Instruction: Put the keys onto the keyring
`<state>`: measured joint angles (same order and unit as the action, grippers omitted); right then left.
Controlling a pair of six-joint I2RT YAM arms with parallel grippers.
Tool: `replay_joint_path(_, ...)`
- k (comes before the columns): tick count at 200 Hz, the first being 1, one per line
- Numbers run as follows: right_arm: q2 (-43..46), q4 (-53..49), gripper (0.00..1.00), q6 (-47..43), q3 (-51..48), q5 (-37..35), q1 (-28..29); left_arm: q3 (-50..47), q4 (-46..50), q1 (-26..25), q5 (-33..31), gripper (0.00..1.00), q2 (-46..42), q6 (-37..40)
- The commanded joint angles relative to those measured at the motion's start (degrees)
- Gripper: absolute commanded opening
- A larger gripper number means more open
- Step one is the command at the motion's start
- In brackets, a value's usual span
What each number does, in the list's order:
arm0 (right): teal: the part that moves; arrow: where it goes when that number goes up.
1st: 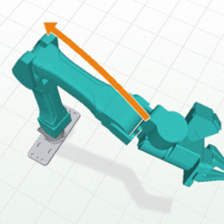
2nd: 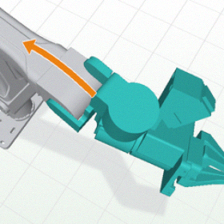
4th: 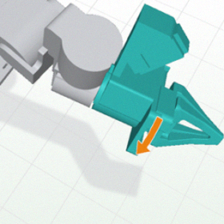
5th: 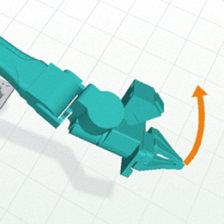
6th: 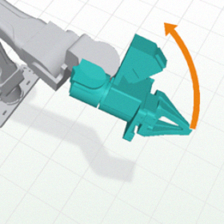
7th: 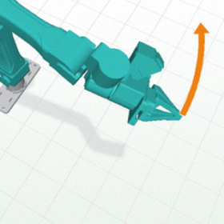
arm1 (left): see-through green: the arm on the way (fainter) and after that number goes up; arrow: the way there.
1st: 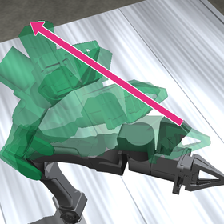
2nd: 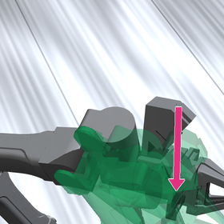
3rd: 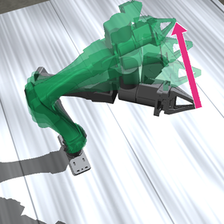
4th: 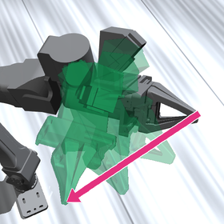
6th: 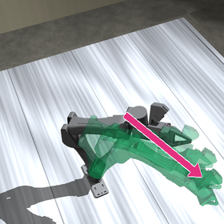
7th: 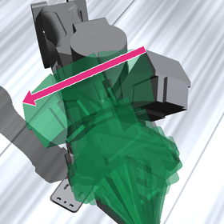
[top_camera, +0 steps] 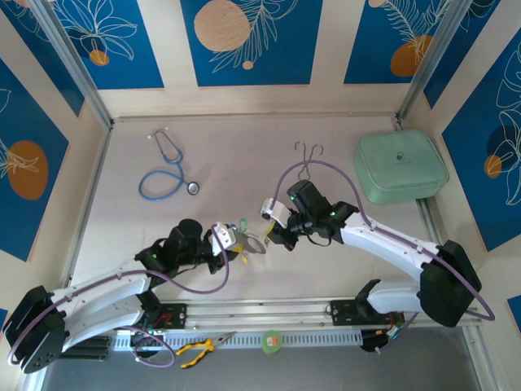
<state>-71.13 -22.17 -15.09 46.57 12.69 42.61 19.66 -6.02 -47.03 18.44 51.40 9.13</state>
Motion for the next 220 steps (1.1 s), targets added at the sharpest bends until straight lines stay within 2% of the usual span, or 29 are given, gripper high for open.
replay_joint_path(1,1.92,0.96,0.0,-9.24,-1.21,9.56,-0.33,0.03,-4.52,-0.78,3.12,0.0,1.08,-2.96)
replay_joint_path(46,-0.25,0.25,0.0,-10.77,0.37,16.15,0.77,0.1,-5.89,-0.72,4.19,0.0,2.69,-4.37)
replay_joint_path(127,-4.07,4.91,0.0,-8.72,1.07,15.26,2.94,0.72,-6.28,-0.7,6.76,0.0,3.76,-5.26)
replay_joint_path(220,-7.21,5.64,0.0,-8.02,2.48,14.56,4.01,0.77,-7.12,-0.7,7.41,0.0,4.78,-5.35)
